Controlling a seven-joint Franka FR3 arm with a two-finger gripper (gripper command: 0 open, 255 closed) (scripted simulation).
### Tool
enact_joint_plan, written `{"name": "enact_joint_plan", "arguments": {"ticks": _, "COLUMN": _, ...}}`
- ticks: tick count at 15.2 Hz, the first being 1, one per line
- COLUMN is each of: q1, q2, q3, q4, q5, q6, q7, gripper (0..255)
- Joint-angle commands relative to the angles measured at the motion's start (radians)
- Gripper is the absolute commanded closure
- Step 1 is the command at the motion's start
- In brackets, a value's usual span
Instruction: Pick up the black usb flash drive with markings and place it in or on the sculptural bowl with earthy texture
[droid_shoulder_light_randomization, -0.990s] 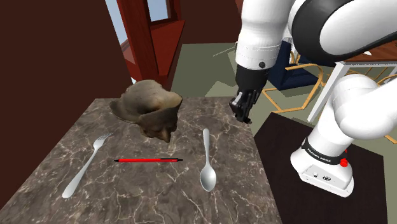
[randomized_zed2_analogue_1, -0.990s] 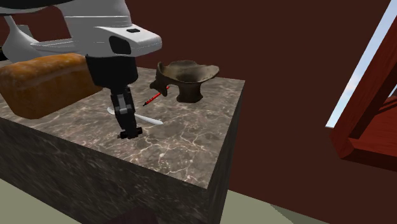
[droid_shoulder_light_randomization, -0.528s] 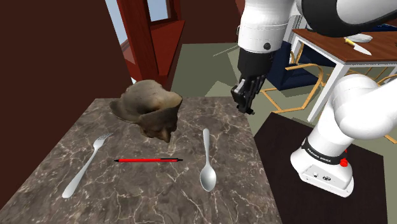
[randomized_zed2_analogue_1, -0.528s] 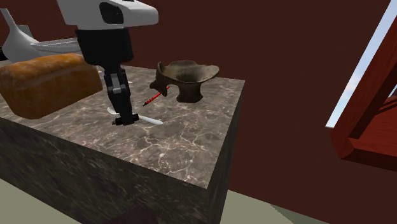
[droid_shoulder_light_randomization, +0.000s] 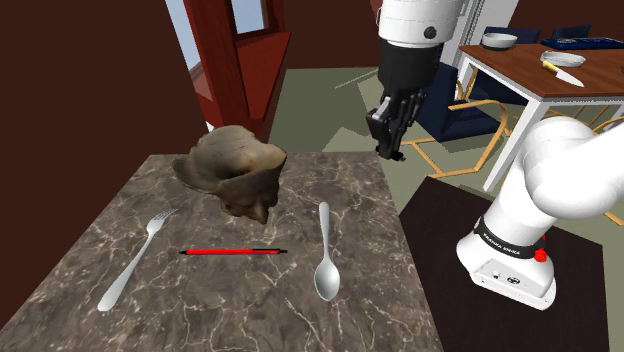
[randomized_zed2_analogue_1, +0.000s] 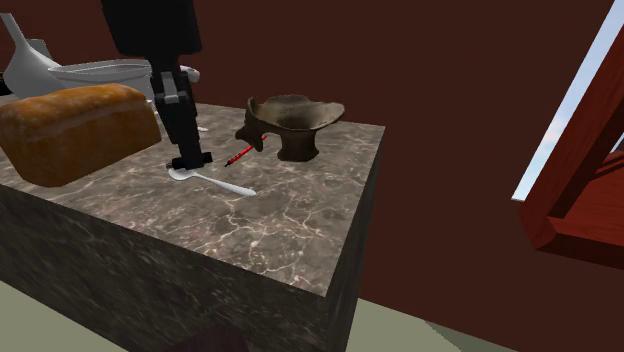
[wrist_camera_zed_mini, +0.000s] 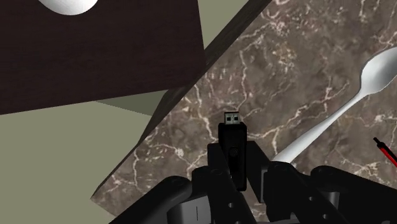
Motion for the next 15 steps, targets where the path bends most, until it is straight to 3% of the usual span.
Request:
{"name": "enact_joint_plan", "arguments": {"ticks": 1, "q1": -0.003, "q2": 0.005, "q3": -0.005, "q4": 0.032, "q5": -0.006, "q6": -0.028, "q7": 0.003, "gripper": 255}}
{"name": "enact_joint_plan", "arguments": {"ticks": 15, "q1": -0.022, "q2": 0.056, "q3": -0.038, "q4": 0.25, "q5": -0.041, "q6": -0.196, "q7": 0.018, "gripper": 255}}
